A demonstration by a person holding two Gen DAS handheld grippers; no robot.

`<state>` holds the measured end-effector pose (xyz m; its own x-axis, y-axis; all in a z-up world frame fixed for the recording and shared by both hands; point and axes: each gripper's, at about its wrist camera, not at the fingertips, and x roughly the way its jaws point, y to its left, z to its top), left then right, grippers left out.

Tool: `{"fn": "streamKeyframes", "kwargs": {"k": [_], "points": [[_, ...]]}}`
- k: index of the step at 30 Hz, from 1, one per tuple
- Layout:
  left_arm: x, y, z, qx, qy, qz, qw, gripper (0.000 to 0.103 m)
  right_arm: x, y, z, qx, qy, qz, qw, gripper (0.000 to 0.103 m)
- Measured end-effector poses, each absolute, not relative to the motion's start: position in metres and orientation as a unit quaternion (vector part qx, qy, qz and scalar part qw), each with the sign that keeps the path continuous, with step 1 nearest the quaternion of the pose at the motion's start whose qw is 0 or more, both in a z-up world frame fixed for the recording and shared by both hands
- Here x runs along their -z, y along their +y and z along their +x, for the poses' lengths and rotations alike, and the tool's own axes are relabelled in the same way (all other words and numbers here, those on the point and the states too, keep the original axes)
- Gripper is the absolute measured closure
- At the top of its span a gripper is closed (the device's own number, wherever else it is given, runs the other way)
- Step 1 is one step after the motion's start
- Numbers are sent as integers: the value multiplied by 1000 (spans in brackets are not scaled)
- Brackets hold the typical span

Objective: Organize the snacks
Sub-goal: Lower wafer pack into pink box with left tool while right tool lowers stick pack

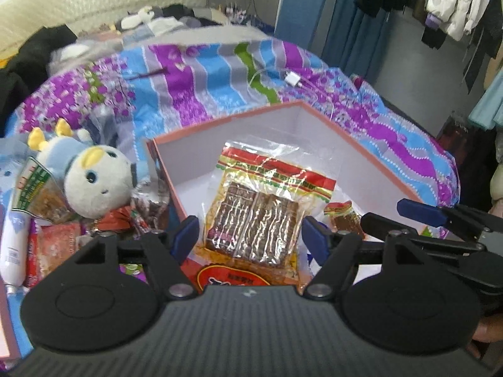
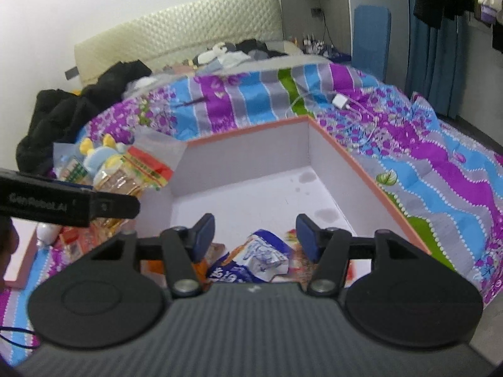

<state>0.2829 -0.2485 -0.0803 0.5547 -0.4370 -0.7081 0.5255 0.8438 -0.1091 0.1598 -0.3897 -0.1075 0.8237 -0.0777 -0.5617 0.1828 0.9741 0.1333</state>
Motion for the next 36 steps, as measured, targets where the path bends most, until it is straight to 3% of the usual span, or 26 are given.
{"fn": "streamKeyframes", "kwargs": {"k": [21,36], "points": [[2,-148,157,221,302,11,927,26,45,-327,76,17,204,71,976,44],[-2,-64,80,164,287,-15,944,26,33,-261,31,-41,178,36,983,44]]}}
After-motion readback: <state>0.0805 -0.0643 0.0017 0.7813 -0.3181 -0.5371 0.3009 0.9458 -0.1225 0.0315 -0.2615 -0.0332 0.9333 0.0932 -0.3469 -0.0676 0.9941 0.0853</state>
